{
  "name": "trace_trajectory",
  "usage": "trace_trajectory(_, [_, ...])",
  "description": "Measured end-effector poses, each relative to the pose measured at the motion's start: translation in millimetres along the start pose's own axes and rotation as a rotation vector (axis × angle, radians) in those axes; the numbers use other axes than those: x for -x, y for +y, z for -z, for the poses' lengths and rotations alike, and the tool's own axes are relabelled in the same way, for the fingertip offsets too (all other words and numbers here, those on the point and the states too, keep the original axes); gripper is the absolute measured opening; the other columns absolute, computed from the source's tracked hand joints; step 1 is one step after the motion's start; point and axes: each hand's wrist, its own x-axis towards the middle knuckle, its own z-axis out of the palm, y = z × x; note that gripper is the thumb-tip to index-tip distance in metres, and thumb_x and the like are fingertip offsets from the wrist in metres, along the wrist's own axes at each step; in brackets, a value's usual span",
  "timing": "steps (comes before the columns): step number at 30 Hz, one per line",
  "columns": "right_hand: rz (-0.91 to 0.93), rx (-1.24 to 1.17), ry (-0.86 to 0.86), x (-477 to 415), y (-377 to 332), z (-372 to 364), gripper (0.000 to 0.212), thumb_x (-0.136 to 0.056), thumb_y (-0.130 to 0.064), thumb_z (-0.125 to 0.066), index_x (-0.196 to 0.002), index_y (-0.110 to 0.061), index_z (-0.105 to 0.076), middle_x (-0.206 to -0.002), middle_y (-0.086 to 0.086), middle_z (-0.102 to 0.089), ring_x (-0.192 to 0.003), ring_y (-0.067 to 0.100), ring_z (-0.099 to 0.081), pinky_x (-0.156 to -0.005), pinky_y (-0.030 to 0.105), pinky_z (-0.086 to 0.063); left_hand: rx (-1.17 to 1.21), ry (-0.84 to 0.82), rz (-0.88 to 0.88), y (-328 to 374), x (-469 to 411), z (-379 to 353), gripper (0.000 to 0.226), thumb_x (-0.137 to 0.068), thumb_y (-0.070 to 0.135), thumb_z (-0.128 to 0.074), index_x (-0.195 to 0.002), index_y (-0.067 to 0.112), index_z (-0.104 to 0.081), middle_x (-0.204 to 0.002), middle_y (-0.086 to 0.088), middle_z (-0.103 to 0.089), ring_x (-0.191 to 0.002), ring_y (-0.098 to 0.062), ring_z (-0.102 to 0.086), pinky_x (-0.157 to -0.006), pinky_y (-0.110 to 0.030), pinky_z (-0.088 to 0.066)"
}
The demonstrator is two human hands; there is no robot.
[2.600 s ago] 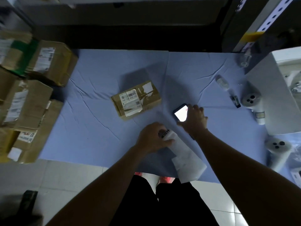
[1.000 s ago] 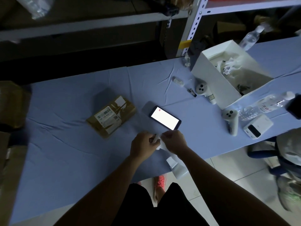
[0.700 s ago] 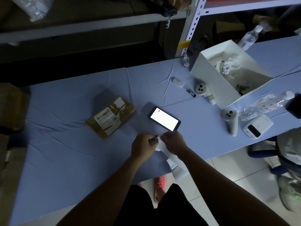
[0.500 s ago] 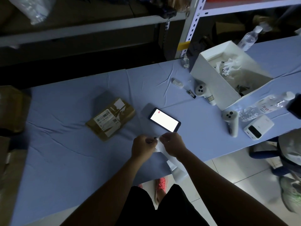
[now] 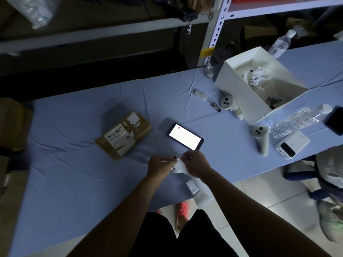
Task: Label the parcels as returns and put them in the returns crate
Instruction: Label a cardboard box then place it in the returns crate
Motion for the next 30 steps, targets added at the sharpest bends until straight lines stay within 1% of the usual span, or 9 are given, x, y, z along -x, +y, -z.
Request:
trace_trajectory(2, [0.008,0.014,0.001,1,0,1,0.023,-0.098,-0.015,-0.053,-0.103,-0.01,-0.074,-0.102,0.002,-0.071,-0.092,0.017,-0.061,-0.082,0.029,-0.049,-0.036,0.004,-0.014,1,0,-1,0.016,-0.083,0.001,-0.07,-0.069,-0.006,-0.071,-0.055,-0.002,-0.063,-0.044,0.0,-0.055,-0.045,-0.011,-0.043])
trace_trajectory(5, [0.013,0.023,0.002,1,0,2,0.023,-0.098,-0.016,-0.053,-0.103,-0.011,-0.074,-0.101,0.001,-0.071,-0.092,0.017,-0.062,-0.079,0.027,-0.047,-0.086,0.01,-0.025,-4,-2,1,0.025,-0.083,0.005,-0.07,-0.059,0.0,-0.068,-0.053,0.0,-0.061,-0.05,-0.002,-0.055,-0.048,-0.013,-0.042])
trace_trajectory(9, [0.031,0.008,0.004,2,2,2,0.022,-0.097,-0.014,-0.054,-0.098,-0.009,-0.075,-0.099,0.005,-0.073,-0.093,0.02,-0.065,-0.083,0.031,-0.051,-0.152,0.03,-0.05,-9,-6,3,0.02,-0.081,0.019,-0.076,-0.066,0.007,-0.075,-0.06,0.008,-0.07,-0.065,-0.003,-0.062,-0.058,-0.018,-0.044])
trace_trajectory(12, [0.045,0.004,0.004,2,2,3,0.022,-0.098,-0.013,-0.054,-0.101,-0.009,-0.075,-0.102,0.004,-0.073,-0.092,0.018,-0.065,-0.082,0.029,-0.05,-0.208,-0.011,-0.116,-8,-2,2,0.024,-0.075,0.031,-0.083,-0.06,0.017,-0.071,-0.061,0.011,-0.07,-0.064,0.001,-0.064,-0.057,-0.015,-0.045])
trace_trajectory(14, [0.05,-0.002,-0.007,2,2,3,0.022,-0.097,-0.014,-0.054,-0.102,-0.009,-0.075,-0.103,0.004,-0.073,-0.094,0.019,-0.065,-0.085,0.031,-0.052,-0.285,-0.003,-0.151,-10,-3,2,0.022,-0.074,0.035,-0.085,-0.066,0.017,-0.075,-0.064,0.008,-0.072,-0.066,-0.002,-0.068,-0.061,-0.02,-0.052])
trace_trajectory(17, [0.052,0.006,-0.016,0,3,2,0.022,-0.098,-0.016,-0.054,-0.103,-0.012,-0.075,-0.104,0.003,-0.073,-0.095,0.018,-0.065,-0.086,0.031,-0.052,-0.284,0.019,-0.134,-10,-4,3,0.019,-0.074,0.031,-0.084,-0.076,0.013,-0.079,-0.065,0.005,-0.073,-0.067,-0.008,-0.071,-0.065,-0.025,-0.055])
trace_trajectory(24, [0.064,0.025,-0.033,-1,3,1,0.022,-0.098,-0.012,-0.053,-0.104,-0.011,-0.074,-0.105,0.004,-0.073,-0.092,0.017,-0.064,-0.083,0.03,-0.052,-0.161,-0.005,-0.011,-4,-5,3,0.009,-0.078,0.014,-0.081,-0.074,0.006,-0.078,-0.064,-0.002,-0.072,-0.063,-0.01,-0.067,-0.056,-0.019,-0.05])
trace_trajectory(26, [0.066,0.037,-0.043,0,4,1,0.022,-0.098,-0.013,-0.053,-0.105,-0.011,-0.074,-0.105,0.003,-0.072,-0.092,0.016,-0.063,-0.081,0.027,-0.051,-0.131,-0.013,0.017,-2,-5,3,0.005,-0.079,0.008,-0.079,-0.073,0.008,-0.077,-0.066,-0.004,-0.072,-0.066,-0.013,-0.067,-0.059,-0.021,-0.052])
trace_trajectory(30, [0.079,0.061,-0.05,-1,2,6,0.023,-0.097,-0.014,-0.053,-0.103,-0.008,-0.075,-0.106,0.004,-0.073,-0.09,0.016,-0.066,-0.08,0.026,-0.051,-0.197,-0.038,0.001,-1,-7,4,0.008,-0.081,0.011,-0.076,-0.073,0.008,-0.076,-0.064,0.001,-0.07,-0.063,-0.008,-0.065,-0.055,-0.016,-0.048])
